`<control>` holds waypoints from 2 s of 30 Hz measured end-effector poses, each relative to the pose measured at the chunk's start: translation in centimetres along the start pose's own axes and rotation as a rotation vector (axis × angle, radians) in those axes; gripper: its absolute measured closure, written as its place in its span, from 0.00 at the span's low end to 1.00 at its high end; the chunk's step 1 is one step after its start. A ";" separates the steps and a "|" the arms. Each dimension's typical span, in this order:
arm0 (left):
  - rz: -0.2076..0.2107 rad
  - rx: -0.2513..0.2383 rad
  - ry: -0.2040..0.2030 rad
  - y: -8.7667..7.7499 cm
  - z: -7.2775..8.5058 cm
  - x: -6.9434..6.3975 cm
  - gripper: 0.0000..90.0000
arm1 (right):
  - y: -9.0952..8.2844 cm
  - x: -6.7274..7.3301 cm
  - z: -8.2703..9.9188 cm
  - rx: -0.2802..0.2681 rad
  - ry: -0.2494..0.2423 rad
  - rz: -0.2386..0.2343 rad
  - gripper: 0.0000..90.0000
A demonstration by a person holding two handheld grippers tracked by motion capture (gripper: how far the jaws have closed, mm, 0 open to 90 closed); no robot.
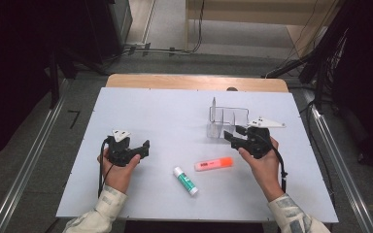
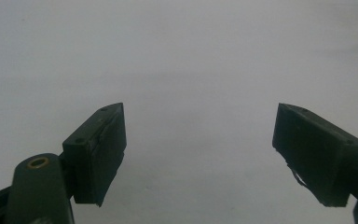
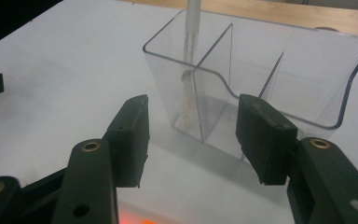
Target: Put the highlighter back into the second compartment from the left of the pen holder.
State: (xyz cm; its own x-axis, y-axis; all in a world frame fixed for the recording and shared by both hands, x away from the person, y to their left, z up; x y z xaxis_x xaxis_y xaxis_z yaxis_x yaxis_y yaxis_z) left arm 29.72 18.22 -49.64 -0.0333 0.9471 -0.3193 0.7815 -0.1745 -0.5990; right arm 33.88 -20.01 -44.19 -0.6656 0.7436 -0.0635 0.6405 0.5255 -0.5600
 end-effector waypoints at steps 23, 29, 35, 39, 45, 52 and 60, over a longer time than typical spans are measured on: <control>-0.002 0.000 0.002 0.0 0.0 -0.1 0.20 | 0.5 0.2 3.2 0.067 -0.002 -0.026 0.35; -0.001 -0.001 0.002 0.0 0.0 -0.1 0.20 | 0.3 0.4 3.6 0.067 -0.025 -0.051 0.34; -0.002 0.000 0.003 0.0 0.0 -0.1 0.20 | 0.2 0.7 3.9 0.061 -0.040 -0.078 0.33; -0.001 0.001 0.003 0.0 0.0 -0.1 0.20 | 0.2 1.0 4.2 0.070 -0.052 -0.092 0.31; 0.001 0.001 0.003 0.0 0.1 -0.2 0.20 | 0.4 1.3 4.9 0.093 -0.060 -0.099 0.29; 0.002 0.002 0.003 0.0 0.1 -0.2 0.20 | 0.9 2.1 5.5 0.124 -0.087 -0.096 0.23; 0.002 0.002 0.003 0.0 0.1 -0.2 0.20 | 1.5 2.7 5.9 0.153 -0.125 -0.098 0.21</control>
State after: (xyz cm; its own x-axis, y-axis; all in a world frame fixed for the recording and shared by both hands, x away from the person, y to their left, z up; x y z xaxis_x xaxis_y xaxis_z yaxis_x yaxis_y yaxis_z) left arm 29.69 18.05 -49.63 -0.0296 0.9475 -0.3183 0.7800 -0.1772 -0.6001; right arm 30.82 -19.67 -50.05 -0.7703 0.6298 -0.0995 0.5114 0.5170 -0.6864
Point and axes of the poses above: each handheld gripper's, and its own axes: y roughly forward along the jaws, z roughly out of its underside, x roughly to its left, the point moved 1 cm from there along y, roughly forward along the jaws, and after that the axes turned 14 degrees about -y, right-handed, at the moved point
